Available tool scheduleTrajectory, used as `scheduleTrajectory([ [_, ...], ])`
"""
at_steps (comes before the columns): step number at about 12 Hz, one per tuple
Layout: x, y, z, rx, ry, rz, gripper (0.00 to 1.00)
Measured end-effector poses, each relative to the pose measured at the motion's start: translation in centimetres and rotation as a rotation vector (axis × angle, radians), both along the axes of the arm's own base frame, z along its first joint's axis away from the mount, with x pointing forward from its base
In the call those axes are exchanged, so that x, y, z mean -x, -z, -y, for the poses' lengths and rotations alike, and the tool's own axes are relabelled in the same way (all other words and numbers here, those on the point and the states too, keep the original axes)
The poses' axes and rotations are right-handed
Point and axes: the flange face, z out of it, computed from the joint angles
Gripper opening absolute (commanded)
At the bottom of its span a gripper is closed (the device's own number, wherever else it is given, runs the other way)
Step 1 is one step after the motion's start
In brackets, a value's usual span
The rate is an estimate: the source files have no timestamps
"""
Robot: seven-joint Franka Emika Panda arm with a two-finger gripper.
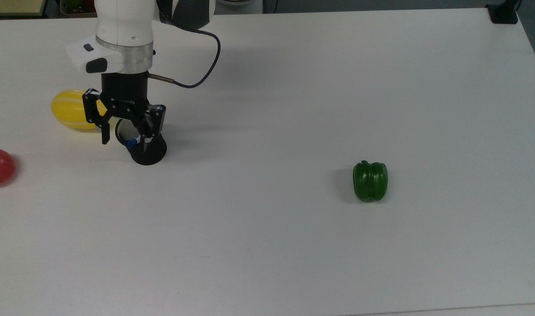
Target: Place marker
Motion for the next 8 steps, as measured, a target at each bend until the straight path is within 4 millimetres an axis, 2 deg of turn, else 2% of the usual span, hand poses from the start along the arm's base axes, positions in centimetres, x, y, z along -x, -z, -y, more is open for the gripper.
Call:
scheduleTrajectory([
  [3,-0.1,0.0,-0.7,0.0,-0.01,0.001,1.0],
  [4,-0.2,-0.2,-1.7,-0.002,-0.025,0.004,1.0],
  [6,-0.4,-0.5,-5.3,-0.004,-0.068,-0.022,1.0],
  [8,-0.1,-1.7,-9.2,0.001,-0.101,-0.096,1.0],
])
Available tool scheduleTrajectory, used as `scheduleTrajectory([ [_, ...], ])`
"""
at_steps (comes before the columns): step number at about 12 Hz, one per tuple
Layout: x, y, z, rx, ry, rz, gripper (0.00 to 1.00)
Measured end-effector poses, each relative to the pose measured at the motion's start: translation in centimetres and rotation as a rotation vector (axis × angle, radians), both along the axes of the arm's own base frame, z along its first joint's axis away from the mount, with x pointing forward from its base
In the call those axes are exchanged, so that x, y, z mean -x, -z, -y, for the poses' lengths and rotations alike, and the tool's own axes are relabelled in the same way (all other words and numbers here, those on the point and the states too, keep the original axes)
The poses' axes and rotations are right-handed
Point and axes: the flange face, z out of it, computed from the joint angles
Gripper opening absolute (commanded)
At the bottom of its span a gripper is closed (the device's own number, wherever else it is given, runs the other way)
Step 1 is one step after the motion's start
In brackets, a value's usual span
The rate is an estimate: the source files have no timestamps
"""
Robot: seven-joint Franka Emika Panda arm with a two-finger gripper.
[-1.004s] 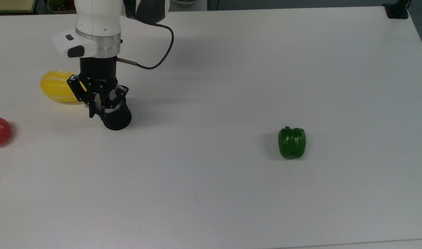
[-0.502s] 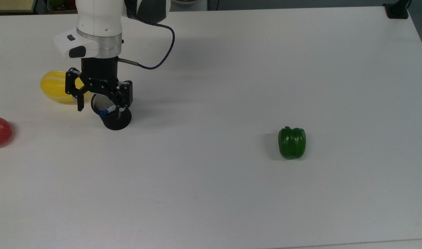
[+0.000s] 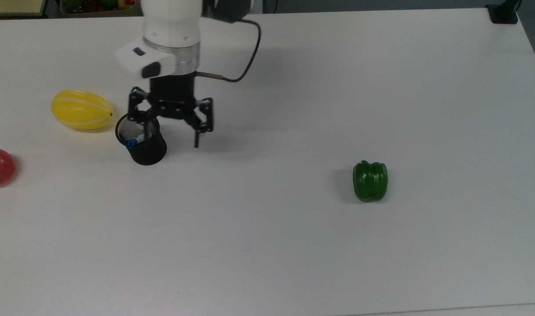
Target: Place marker
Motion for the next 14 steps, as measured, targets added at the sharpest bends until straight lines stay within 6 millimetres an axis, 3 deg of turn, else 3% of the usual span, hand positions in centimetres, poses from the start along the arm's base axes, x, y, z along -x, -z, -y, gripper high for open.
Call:
scheduleTrajectory([
  [2,1.2,-1.9,-4.9,0.011,-0.03,-0.086,1.0],
  [4,3.2,-3.8,-8.2,0.026,-0.047,-0.165,1.0],
  [7,6.9,-8.5,-11.3,0.004,-0.039,-0.318,1.0],
  [10,10.8,-13.8,-10.6,-0.054,-0.076,-0.407,1.0],
  [14,13.6,-17.8,-6.3,-0.086,-0.039,-0.426,1.0],
])
